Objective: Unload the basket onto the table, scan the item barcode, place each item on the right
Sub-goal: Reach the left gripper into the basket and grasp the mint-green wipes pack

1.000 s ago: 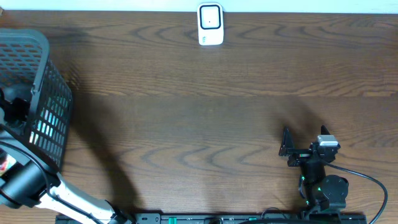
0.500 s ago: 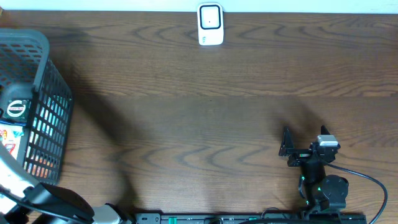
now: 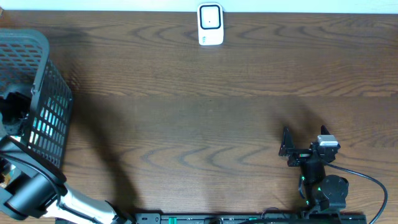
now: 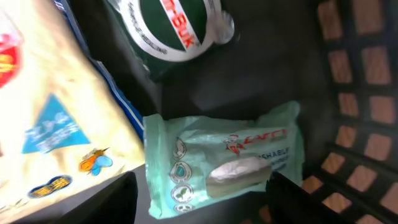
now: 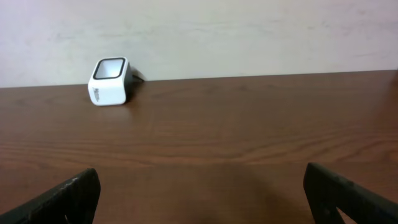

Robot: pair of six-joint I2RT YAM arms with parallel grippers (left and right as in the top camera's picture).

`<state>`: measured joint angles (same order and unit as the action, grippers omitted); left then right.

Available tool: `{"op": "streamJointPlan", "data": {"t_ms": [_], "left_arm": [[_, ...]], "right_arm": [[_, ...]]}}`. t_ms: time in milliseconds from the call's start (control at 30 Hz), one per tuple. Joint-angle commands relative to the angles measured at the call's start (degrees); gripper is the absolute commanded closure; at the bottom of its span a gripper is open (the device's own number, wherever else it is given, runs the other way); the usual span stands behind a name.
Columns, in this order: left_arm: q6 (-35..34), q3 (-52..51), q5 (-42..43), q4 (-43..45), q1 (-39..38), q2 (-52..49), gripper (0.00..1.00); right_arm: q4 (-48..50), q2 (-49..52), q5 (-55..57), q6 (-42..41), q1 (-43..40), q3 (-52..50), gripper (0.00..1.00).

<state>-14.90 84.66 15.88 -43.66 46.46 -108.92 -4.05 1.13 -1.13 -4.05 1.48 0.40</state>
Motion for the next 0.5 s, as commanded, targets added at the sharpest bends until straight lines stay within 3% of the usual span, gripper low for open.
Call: {"op": "streamJointPlan", "data": {"t_ms": [0, 200, 467], "left_arm": [[2.23, -0.17, 1.66, -0.61, 0.20, -1.81, 0.34], [2.21, -0.17, 1.73, -1.25, 0.11, -3.89, 0.23], [2.47, -0.17, 1.68, -1.73, 0.09, -7.93, 0.22]], "right_arm": [[-0.24, 0.00, -0.11, 0.48, -0.26, -0.09, 0.01], [-0.24, 0.00, -0.11, 0.50, -0.26, -0.09, 0.01], [-0.24, 0.00, -0.11, 0.50, -0.26, -0.09, 0.01]]}}
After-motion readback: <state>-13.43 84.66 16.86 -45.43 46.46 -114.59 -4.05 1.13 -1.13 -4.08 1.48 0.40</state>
